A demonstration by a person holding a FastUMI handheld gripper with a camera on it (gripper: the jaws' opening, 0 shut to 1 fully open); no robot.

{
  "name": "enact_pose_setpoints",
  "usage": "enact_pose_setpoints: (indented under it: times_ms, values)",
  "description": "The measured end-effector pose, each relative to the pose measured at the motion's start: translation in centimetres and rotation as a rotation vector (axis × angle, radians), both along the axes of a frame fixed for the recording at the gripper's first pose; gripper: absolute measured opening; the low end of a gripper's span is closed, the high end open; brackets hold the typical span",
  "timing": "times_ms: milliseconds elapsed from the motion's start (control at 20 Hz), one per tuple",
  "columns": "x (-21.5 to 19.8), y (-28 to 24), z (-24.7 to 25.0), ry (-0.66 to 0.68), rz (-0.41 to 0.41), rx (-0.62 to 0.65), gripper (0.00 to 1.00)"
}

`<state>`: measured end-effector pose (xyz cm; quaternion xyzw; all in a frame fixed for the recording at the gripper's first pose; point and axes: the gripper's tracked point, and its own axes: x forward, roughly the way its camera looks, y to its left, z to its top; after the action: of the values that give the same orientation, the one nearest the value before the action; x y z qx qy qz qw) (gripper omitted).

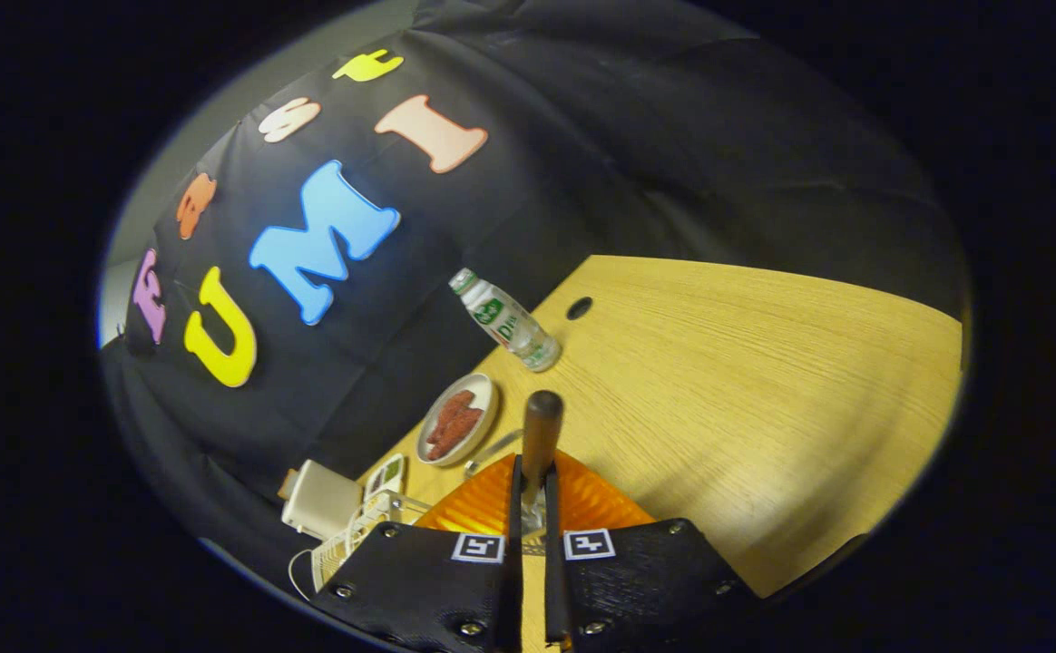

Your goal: Take the plate from the dish rack, then take the spoon from the basket and place it into the plate.

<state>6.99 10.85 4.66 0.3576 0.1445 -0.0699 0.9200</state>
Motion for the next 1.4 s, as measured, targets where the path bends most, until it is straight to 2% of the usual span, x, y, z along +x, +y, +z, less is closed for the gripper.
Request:
enact_pose_setpoints:
  times_ms: [50, 300, 500, 700, 950, 1100, 1400]
  values:
    - [0.4, -0.1, -0.4, 0.002, 0.015, -0.022, 0.02]
    - [-0.2, 0.1, 1.1, -0.006, 0.025, -0.093, 0.02]
    - [-0.7, -0.2, 4.8, -0.067, 0.021, -0.159, 0.02]
    - [-1.9, 2.1, 8.4, -0.092, 0.076, -0.299, 0.02]
    - [-4.4, 9.7, 14.2, -0.158, 0.203, -0.475, 0.02]
    - [-6.1, 16.0, 16.4, -0.204, 0.316, -0.542, 0.02]
    - [-10.7, 27.8, 15.9, -0.237, 0.512, -0.617, 0.02]
